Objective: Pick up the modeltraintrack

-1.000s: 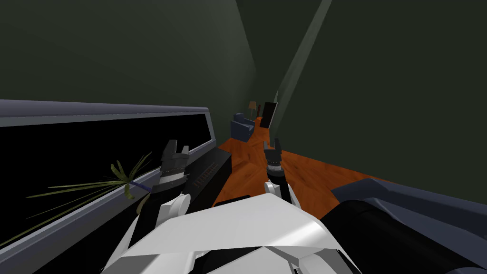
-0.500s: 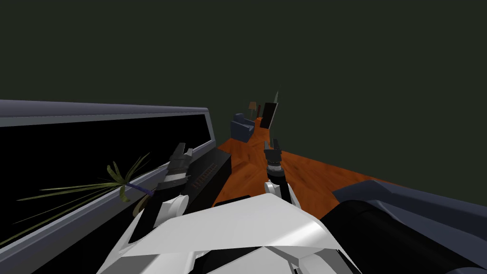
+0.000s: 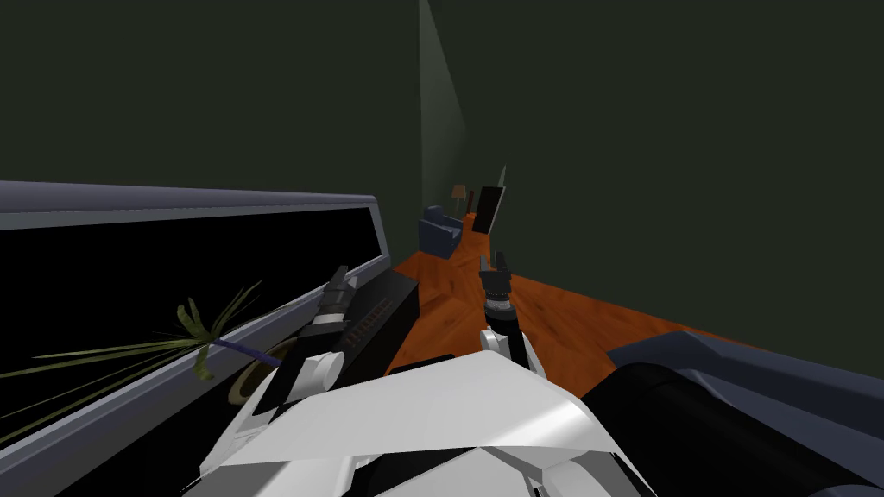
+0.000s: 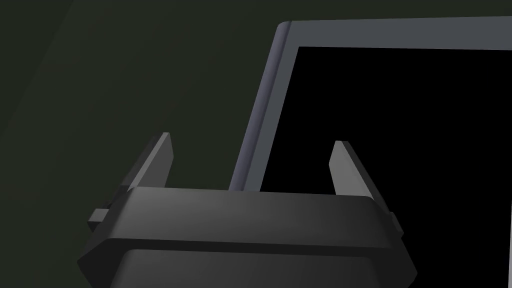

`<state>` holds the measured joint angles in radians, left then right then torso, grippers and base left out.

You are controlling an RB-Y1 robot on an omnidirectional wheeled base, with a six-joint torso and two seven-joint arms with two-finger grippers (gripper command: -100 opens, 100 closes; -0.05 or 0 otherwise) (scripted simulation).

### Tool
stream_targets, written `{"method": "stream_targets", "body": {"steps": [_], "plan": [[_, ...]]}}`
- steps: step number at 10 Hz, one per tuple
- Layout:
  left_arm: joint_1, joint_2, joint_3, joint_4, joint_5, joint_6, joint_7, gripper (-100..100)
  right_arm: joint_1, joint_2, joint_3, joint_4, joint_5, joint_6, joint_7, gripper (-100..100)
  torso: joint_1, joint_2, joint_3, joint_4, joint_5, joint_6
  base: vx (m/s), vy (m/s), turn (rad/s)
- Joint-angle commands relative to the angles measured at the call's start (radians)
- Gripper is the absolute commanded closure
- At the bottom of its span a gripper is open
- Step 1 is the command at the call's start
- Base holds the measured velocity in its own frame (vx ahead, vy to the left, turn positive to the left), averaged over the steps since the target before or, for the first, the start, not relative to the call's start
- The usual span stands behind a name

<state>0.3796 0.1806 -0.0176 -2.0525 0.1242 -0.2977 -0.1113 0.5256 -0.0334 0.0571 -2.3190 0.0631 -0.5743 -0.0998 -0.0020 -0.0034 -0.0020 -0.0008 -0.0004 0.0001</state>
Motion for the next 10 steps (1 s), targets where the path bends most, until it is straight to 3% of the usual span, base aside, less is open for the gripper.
{"method": "stream_targets", "body": {"steps": [1,2,3,6,9,10], "plan": [[-0.018,0.016,-0.001,0.050,0.028,0.046,0.013,-100,0.000,0.000,0.000,0.000,0.000,0.000,0.000,0,0.000,0.000,0.000,0.000,0.000,0.000,0.073,-0.051,0.015],[-0.033,0.027,0.000,0.092,0.048,0.071,0.024,-100,0.000,0.000,0.000,0.000,0.000,0.000,0.000,0,-0.001,-0.002,-0.001,0.000,0.000,0.000,0.069,-0.061,0.017],[-0.033,0.027,0.000,0.092,0.048,0.071,0.024,-100,0.000,0.000,0.000,0.000,0.000,0.000,0.000,0,-0.002,-0.001,-0.001,0.000,0.000,0.000,0.040,-0.040,0.013],[-0.080,0.058,0.004,0.211,0.115,0.151,0.057,-100,0.000,0.000,0.000,0.000,0.000,0.000,0.000,0,-0.001,-0.001,0.000,0.000,0.000,0.000,0.055,-0.048,0.017],[-0.097,0.068,0.005,0.269,0.138,0.180,0.069,-100,0.000,0.000,0.000,0.000,0.000,0.000,0.000,0,0.000,0.000,0.000,0.000,0.000,0.000,0.041,-0.036,0.009],[-0.114,0.078,0.006,0.316,0.163,0.209,0.081,-100,0.000,0.000,0.000,0.000,0.000,0.000,0.000,0,0.000,0.001,0.000,0.000,0.000,0.000,0.042,-0.033,0.014]]}}
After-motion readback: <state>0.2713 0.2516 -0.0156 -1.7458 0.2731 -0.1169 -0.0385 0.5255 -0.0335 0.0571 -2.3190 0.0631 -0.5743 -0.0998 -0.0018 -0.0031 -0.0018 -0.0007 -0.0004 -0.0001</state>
